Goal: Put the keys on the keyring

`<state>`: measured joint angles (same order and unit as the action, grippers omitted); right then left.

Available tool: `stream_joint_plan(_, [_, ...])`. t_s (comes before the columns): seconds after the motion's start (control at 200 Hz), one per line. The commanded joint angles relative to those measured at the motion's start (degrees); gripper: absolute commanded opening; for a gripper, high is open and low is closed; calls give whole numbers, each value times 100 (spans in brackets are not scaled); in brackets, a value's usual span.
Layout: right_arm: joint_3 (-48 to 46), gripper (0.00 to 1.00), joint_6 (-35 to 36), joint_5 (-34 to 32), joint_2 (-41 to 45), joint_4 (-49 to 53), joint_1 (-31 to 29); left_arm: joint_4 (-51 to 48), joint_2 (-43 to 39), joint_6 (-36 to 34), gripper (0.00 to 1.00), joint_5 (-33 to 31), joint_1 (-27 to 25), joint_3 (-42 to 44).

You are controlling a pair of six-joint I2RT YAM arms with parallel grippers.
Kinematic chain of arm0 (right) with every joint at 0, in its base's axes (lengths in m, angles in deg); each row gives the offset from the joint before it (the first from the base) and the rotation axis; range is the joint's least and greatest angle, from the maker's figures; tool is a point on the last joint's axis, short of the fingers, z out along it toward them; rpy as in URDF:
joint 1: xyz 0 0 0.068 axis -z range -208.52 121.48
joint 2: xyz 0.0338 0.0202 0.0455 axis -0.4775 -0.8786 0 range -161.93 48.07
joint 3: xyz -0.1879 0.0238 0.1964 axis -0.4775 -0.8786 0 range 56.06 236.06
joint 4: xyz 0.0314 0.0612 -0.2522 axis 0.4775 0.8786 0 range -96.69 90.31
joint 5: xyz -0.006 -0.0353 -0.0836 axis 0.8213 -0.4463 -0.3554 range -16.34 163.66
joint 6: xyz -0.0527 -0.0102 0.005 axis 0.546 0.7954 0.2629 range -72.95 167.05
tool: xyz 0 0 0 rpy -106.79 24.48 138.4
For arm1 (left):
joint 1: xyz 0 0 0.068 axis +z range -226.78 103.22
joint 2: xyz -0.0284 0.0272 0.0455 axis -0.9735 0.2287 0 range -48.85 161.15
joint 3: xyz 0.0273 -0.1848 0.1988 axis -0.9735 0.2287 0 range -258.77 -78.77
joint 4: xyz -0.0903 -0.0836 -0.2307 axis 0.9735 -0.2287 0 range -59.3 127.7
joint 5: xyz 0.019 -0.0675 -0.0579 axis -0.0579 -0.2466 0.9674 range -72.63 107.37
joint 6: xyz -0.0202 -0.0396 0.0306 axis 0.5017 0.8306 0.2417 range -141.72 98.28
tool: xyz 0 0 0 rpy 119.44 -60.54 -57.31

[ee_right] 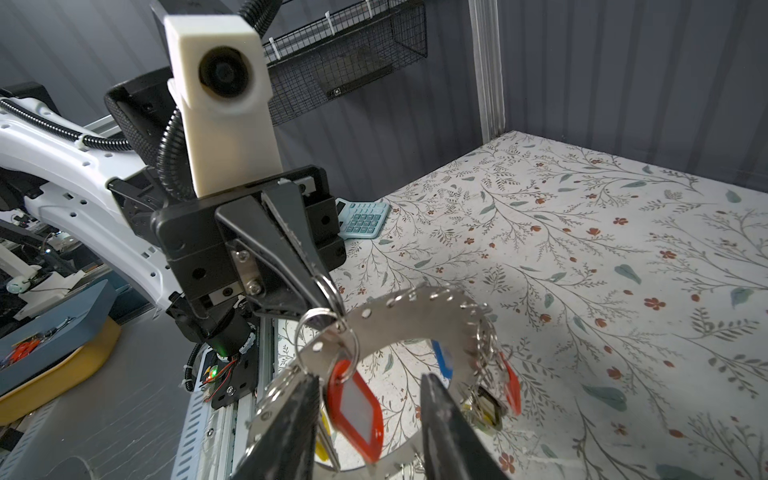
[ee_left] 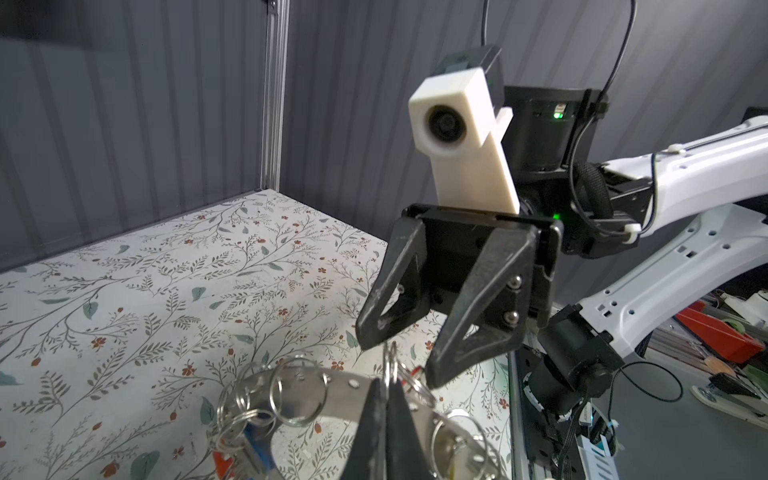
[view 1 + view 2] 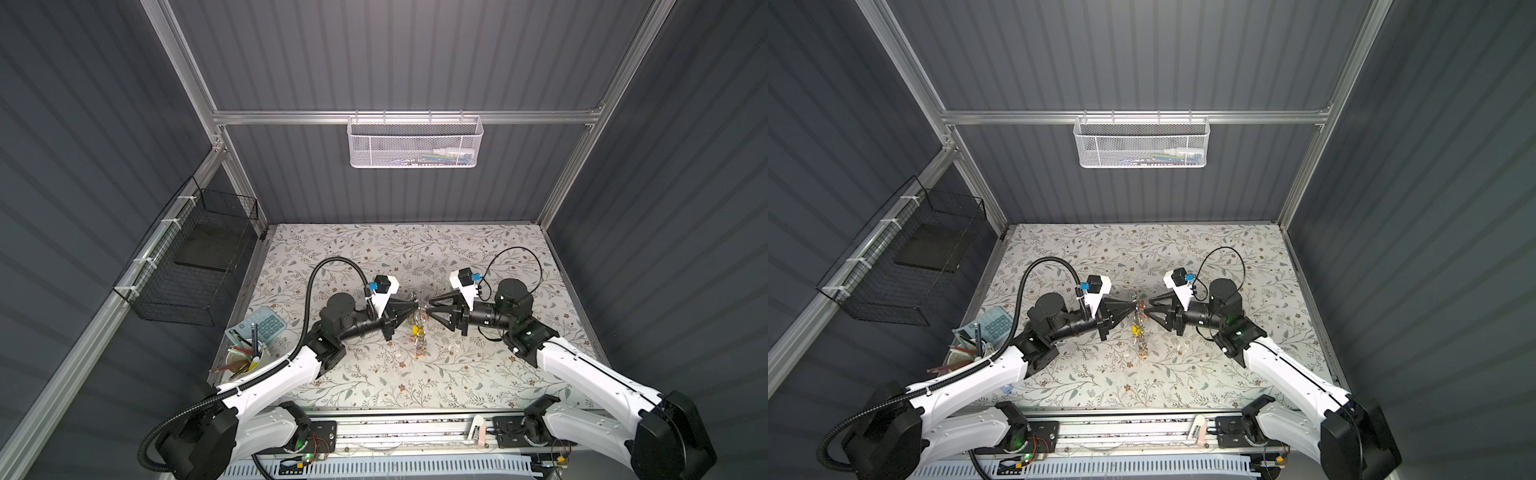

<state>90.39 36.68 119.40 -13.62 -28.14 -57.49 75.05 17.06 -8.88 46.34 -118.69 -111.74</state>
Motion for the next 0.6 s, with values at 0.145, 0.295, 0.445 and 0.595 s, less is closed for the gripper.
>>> stream_joint_plan(0.145, [-54, 45, -170, 289, -10, -332, 17, 1044, 203, 339, 0, 199, 8, 163])
stream_joint_plan(0.295, [-66, 45, -220, 343, -42, -402, 14, 1516, 390, 525, 0, 239, 3, 286])
stream_joint_plan(0.445, [-53, 41, -223, 347, -63, -396, 16, 1667, 474, 561, 0, 239, -6, 302])
stream_joint_plan(0.595, [-6, 33, -194, 301, -110, -299, 15, 1670, 467, 527, 0, 242, -11, 299])
